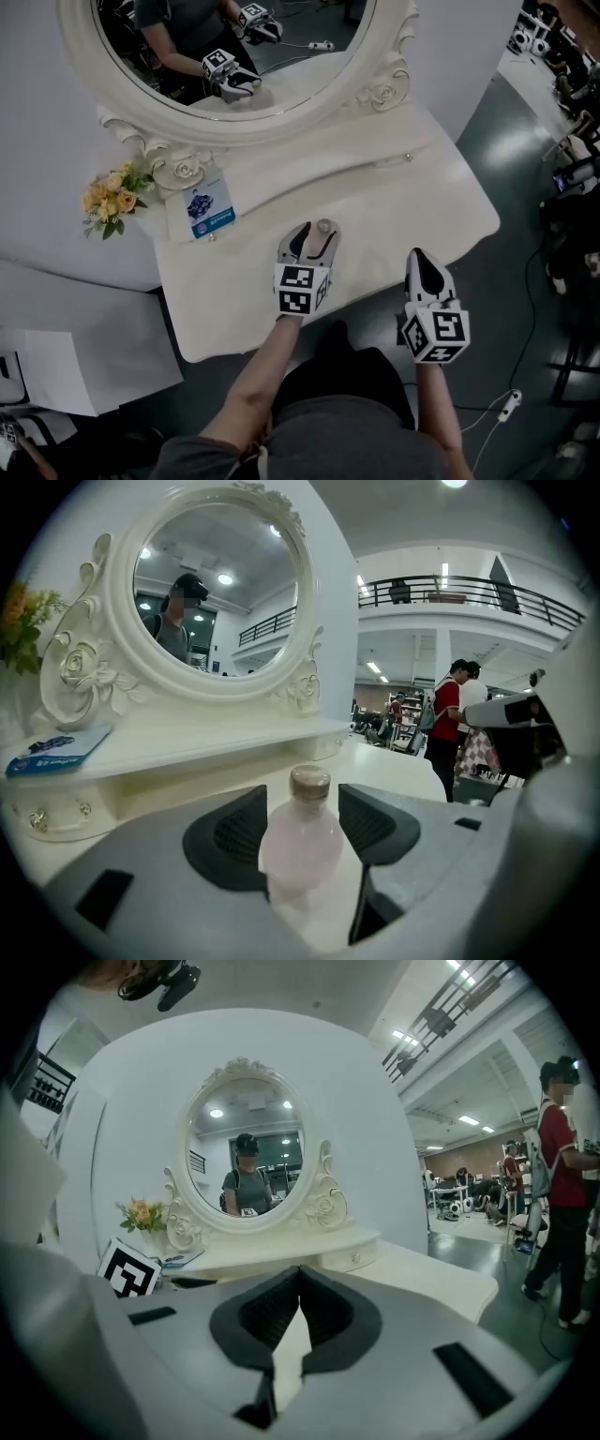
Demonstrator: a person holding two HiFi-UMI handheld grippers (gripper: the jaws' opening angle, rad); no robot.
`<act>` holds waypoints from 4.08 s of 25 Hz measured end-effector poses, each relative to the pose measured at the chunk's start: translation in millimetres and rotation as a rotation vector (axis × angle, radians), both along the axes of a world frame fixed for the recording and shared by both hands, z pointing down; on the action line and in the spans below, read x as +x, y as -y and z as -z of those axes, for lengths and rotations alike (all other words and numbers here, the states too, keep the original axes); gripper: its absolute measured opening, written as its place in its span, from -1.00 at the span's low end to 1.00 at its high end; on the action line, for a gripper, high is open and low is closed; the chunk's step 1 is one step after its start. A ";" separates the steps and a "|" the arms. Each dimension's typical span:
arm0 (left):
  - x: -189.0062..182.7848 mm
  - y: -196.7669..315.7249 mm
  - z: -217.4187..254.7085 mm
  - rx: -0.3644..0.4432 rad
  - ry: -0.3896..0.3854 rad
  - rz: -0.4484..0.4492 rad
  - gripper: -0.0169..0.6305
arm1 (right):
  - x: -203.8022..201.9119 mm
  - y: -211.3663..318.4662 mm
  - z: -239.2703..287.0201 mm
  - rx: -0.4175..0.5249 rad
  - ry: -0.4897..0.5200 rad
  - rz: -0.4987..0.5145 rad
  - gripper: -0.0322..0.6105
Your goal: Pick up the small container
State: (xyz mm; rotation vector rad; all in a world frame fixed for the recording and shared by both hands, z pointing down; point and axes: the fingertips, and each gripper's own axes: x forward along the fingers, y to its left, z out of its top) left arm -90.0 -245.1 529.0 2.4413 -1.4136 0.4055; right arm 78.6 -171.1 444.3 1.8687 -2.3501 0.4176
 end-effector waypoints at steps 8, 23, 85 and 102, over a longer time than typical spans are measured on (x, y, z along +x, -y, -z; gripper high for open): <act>5.3 9.7 -10.3 -0.003 0.057 -0.004 -0.25 | 4.1 7.0 -4.0 -0.004 0.015 -0.004 -0.89; 17.3 25.4 -15.0 -0.010 0.078 0.003 -0.31 | 10.0 25.9 -14.5 -0.037 0.038 0.029 -0.89; 154.4 36.0 127.2 0.196 0.068 -0.343 -0.55 | 93.8 19.6 8.7 0.028 0.043 -0.178 -0.89; 158.5 29.8 151.4 0.215 0.051 -0.367 -0.56 | 95.0 16.6 15.5 0.048 0.037 -0.192 -0.89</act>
